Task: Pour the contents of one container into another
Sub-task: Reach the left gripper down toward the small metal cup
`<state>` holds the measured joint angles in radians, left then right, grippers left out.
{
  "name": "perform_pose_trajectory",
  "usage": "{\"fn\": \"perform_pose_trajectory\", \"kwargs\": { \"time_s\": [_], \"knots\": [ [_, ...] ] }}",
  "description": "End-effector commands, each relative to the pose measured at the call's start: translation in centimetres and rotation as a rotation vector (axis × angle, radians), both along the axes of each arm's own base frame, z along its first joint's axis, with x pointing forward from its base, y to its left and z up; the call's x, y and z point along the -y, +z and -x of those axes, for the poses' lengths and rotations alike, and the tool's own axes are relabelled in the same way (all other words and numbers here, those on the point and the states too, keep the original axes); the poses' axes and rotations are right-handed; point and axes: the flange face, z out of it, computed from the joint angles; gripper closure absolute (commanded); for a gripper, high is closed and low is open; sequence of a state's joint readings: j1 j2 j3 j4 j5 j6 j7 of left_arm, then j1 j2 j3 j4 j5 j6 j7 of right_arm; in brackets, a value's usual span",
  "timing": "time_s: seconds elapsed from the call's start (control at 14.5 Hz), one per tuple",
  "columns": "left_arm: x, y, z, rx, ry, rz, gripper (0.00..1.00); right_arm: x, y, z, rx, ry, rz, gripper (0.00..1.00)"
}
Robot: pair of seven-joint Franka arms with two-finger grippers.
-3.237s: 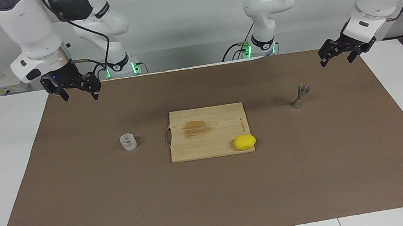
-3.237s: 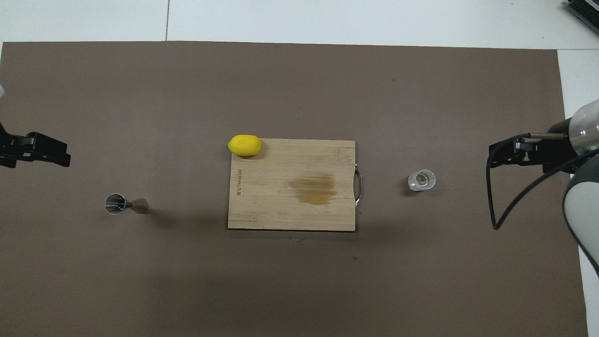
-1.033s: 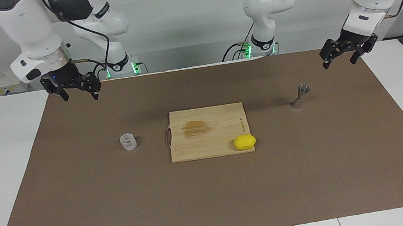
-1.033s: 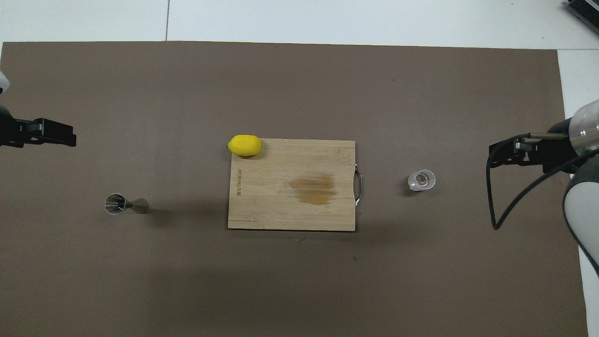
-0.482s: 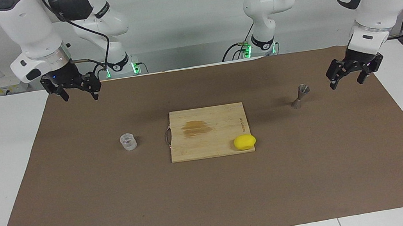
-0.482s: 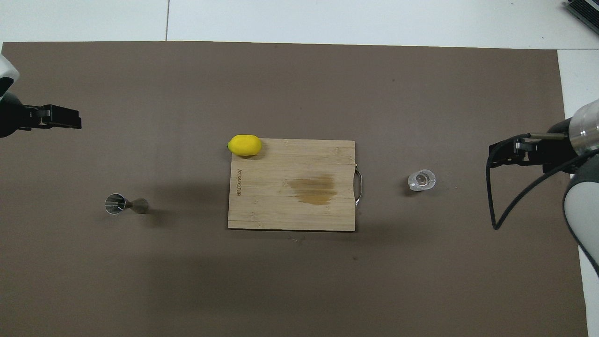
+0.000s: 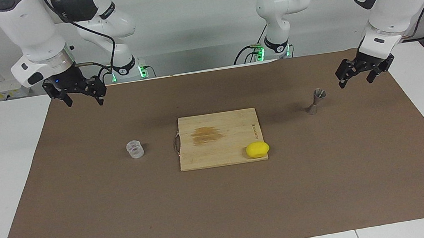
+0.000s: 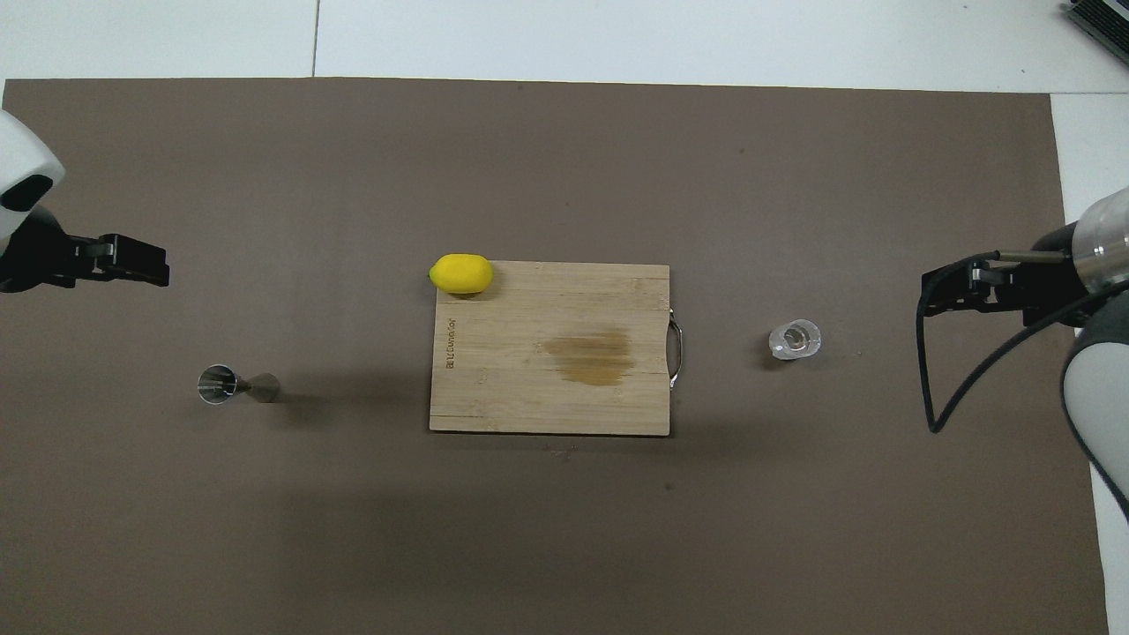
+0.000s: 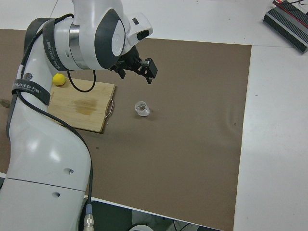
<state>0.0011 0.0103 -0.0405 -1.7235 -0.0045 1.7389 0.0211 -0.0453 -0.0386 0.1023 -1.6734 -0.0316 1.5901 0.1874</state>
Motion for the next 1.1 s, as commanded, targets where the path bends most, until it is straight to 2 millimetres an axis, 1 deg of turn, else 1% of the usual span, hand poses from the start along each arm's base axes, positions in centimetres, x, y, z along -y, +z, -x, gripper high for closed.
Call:
{"fn": "perform_pose_trajectory", "kwargs": {
  "time_s": [0.0, 0.07, 0.21, 0.28, 0.34, 0.41, 0.48, 0.55, 0.62, 0.69, 0.76, 0.96, 1.03],
  "knots": [
    [2.9, -0.1, 1.6, -0.092, -0.040, 0.015, 0.00, 0.2, 0.4, 0.2, -0.006, -0.011, 0.003, 0.00],
    [3.7, -0.5, 2.4, -0.143, -0.053, 0.015, 0.00, 0.2, 0.4, 0.2, -0.006, -0.011, 0.003, 0.00],
    [3.1, 0.1, 2.3, -0.154, -0.046, 0.023, 0.00, 0.2, 0.4, 0.2, -0.006, -0.011, 0.003, 0.00],
    [2.2, 0.3, 2.2, -0.153, -0.040, 0.054, 0.00, 0.2, 0.4, 0.2, -0.006, -0.011, 0.003, 0.00],
    [-0.2, 0.0, 2.1, -0.164, -0.046, 0.127, 0.00, 0.2, 0.4, 0.2, -0.006, -0.011, 0.003, 0.00],
    [-1.5, -0.2, 1.8, -0.157, -0.107, 0.212, 0.00, 0.2, 0.4, 0.2, -0.007, -0.011, 0.004, 0.00],
    [-2.8, -0.9, 1.3, -0.147, -0.161, 0.280, 0.00, 0.2, 0.4, 0.2, -0.006, -0.011, 0.003, 0.00],
    [-4.7, -1.2, 0.8, -0.134, -0.181, 0.339, 0.00, 0.2, 0.4, 0.2, -0.007, -0.011, 0.004, 0.00],
    [-5.7, -2.0, 0.5, -0.144, -0.185, 0.419, 0.00, 0.2, 0.4, 0.2, -0.007, -0.011, 0.004, 0.00],
    [-7.1, -2.3, 0.6, -0.142, -0.182, 0.500, 0.00, 0.2, 0.4, 0.2, -0.006, -0.011, 0.003, 0.00],
    [-9.1, -3.1, 0.6, -0.130, -0.196, 0.585, 0.00, 0.2, 0.4, 0.2, -0.006, -0.011, 0.003, 0.00],
    [-13.4, -4.9, 1.2, -0.042, -0.316, 0.746, 0.00, 0.2, 0.4, 0.2, -0.006, -0.011, 0.003, 0.00],
    [-14.8, -6.3, 1.5, -0.033, -0.353, 0.804, 0.00, 0.2, 0.4, 0.2, -0.006, -0.011, 0.003, 0.00]
  ]
}}
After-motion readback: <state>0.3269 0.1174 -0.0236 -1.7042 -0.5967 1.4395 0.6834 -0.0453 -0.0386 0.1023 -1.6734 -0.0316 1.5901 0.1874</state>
